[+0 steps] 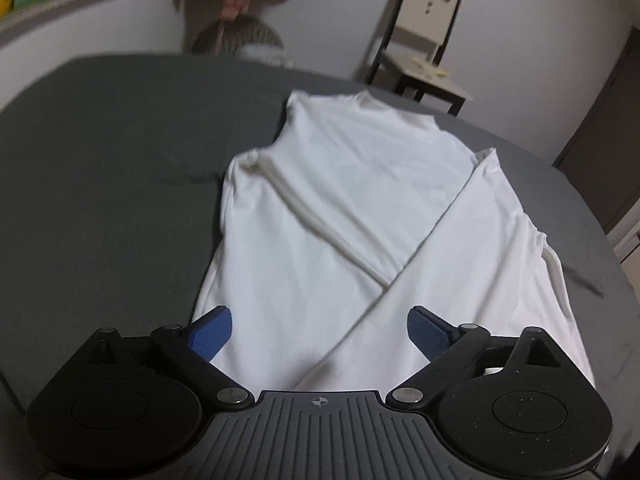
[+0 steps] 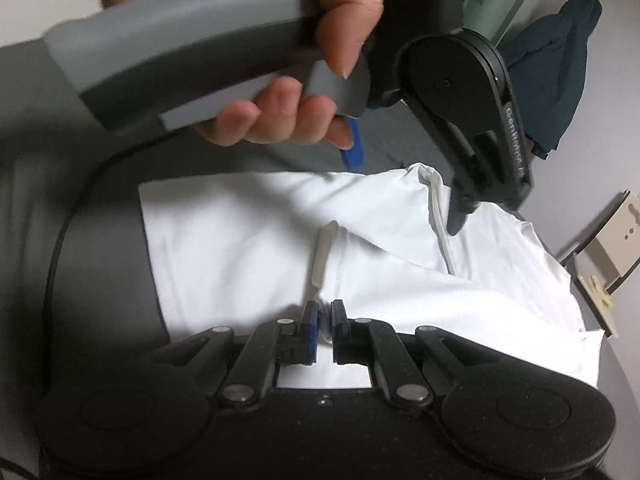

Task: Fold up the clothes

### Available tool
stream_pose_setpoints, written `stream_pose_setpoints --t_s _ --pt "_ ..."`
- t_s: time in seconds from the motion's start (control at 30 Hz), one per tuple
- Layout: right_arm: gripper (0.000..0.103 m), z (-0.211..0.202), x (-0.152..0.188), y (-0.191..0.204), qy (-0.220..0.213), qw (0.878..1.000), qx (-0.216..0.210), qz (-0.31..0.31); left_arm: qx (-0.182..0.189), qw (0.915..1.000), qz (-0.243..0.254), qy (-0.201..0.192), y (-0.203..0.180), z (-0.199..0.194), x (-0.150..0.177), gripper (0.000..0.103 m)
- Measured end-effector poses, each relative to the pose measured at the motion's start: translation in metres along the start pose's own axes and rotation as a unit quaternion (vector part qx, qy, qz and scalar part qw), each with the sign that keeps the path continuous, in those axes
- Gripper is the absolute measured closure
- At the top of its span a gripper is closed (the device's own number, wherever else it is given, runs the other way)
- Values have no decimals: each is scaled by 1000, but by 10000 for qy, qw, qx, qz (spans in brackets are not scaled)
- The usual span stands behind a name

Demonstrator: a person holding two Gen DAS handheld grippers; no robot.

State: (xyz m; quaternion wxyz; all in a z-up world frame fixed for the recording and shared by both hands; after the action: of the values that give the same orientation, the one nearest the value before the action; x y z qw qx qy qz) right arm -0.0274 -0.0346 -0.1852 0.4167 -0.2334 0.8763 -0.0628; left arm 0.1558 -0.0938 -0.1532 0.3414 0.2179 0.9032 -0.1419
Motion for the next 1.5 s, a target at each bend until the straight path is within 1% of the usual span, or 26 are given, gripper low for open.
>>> stream_pose_setpoints --t_s 0.03,0.1,0.17,0.27,0.3,0.33,0.37,0.4,0.47,0.5,0.57,0.6,0.63,0.7,0.73,0.8,0.87,0.93,1.0,1.03,1.07,1.17,1.27,1.4,1.5 --pt "92 -2 1 1 -10 10000 -14 -8 10 9999 121 39 -2 1 0 8" --pt "91 -4 3 2 -40 10000 -33 -5 95 9992 283 275 -5 4 5 8" --pt "90 -5 5 1 -81 9999 -45 38 112 9990 214 379 1 1 9 8" --pt "89 8 4 -7 -140 9998 -74 112 137 9984 109 531 10 -4 15 8" --pt "89 9 6 -8 -158 9998 -77 133 142 9986 43 502 14 -8 16 13" --pt "89 10 7 -9 -176 9997 -82 156 184 9986 -61 490 17 -11 17 23" --pt "89 10 8 -10 -195 9996 -91 189 225 9985 -163 480 20 -13 19 30" --pt "89 12 8 -11 -213 9995 -100 222 239 9981 -189 544 21 -11 22 40" --pt "89 21 8 -11 -238 9993 -115 261 268 9971 -236 672 22 -7 29 45" --pt "89 22 8 -12 -249 9993 -120 268 249 9969 -134 728 18 -5 30 50" --pt "89 26 8 -12 -264 9992 -128 267 211 9962 70 839 12 1 34 51" --pt "89 26 8 -12 -264 9992 -135 286 192 9957 170 894 8 3 35 54" --pt "89 27 8 -13 -264 9991 -141 311 184 9952 204 943 7 4 36 64" --pt "89 28 7 -14 -269 9989 -143 357 165 9941 281 1031 4 5 39 68" --pt "89 28 7 -14 -274 9989 -135 365 153 9936 323 1069 4 6 41 75" --pt "89 29 7 -14 -284 9989 -115 363 177 9931 364 1100 2 7 43 80" --pt "89 30 7 -15 -296 9988 -94 383 169 9929 401 1109 1 8 44 89" --pt "89 31 7 -15 -324 9987 -64 390 174 9928 447 1097 -1 8 42 100" --pt "89 29 8 -16 -370 9985 -34 401 192 9938 522 965 -4 5 38 101" --pt "93 28 8 -16 -400 9984 -19 408 200 9942 557 898 -5 3 36 101" --pt "94 27 7 -16 -440 9982 -4 420 187 9953 536 788 -5 -1 32 101" --pt "95 16 -1 -19 -690 9963 44 508 120 9978 476 444 -2 -14 19 101" --pt "95 7 -13 -22 -907 9941 71 590 153 9991 389 109 1 -30 8 101" --pt "95 0 -21 -26 -974 9928 -12 698 61 9992 375 -114 5 -46 5 101" --pt "95 -4 -22 -24 -1002 9927 -66 664 35 9991 388 -178 7 -55 7 101"
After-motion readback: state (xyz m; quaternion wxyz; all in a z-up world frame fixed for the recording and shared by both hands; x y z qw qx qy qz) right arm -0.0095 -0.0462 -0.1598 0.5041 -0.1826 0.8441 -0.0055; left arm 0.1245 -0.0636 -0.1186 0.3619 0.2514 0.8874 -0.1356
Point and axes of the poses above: each gripper's, at about its wrist camera, not at the fingertips, and z roughly the way its jaws point, y to its left, x to its underside, the point moved 9 cm from there along z, roughly the way its jaws point, and after that the axes turned 12 degrees about z, right-handed, at the moved point
